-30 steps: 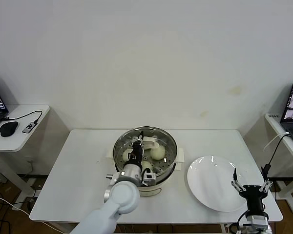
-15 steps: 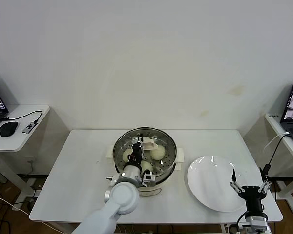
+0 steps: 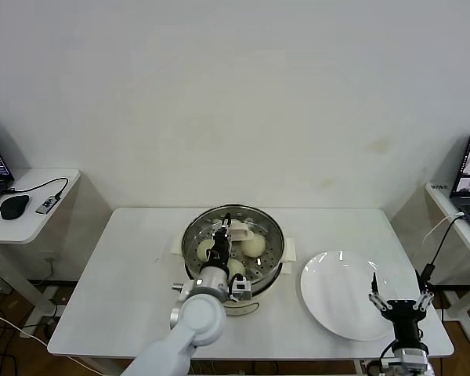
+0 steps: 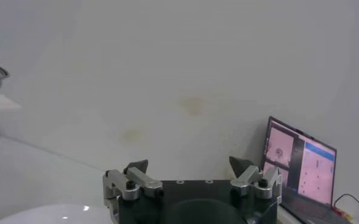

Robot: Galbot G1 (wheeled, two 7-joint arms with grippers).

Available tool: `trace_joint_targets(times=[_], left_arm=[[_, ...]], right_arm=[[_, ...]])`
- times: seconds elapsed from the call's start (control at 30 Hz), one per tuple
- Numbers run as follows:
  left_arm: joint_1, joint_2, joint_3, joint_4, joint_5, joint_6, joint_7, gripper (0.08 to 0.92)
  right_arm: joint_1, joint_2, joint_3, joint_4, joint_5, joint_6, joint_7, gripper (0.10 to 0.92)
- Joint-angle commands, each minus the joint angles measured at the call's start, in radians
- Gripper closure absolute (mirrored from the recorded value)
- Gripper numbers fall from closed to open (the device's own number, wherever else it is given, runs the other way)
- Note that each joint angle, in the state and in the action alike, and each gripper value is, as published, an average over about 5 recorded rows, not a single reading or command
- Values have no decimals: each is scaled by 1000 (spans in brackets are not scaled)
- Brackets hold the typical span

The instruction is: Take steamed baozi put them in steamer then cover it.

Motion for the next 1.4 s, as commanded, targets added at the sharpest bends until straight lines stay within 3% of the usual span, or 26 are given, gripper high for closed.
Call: trace_joint_targets(times=[0.03,0.53,0.67,0.73,0.83,0.97,1.07,1.17,1.4], left_arm=[[35,3,-17,-56,9,-6,-18,728],[286,103,-83,-354,-106,-30,-54,295],[392,132,-151,-469,-267,-35,-113,196],[455,138,-200,-507,-421,-46,-189,183],[550,141,-281,-528,-829,-115,-372,178],[688,101,-440,-510,-1331,-359,-557,177],[795,66,-576,-491,-1527,-513,-586,177],[894,56,-662,-468,-1615,-578,-570,177],[1028,51,-675,-362,-1642,-661,-513,177]], right_arm=[[1,2,-4,1,-1,1,0,203],[-13,5,-12,12,-8,8,1,203],[-16,3,-15,19,-5,9,1,203],[-16,2,-22,25,2,11,0,203],[-19,-8,-39,36,25,21,-4,203],[-38,-34,-73,59,90,22,-18,203],[-68,-69,-113,82,163,3,-38,203],[-108,-118,-158,100,243,-17,-66,203],[-187,-188,-211,104,361,-78,-100,203]])
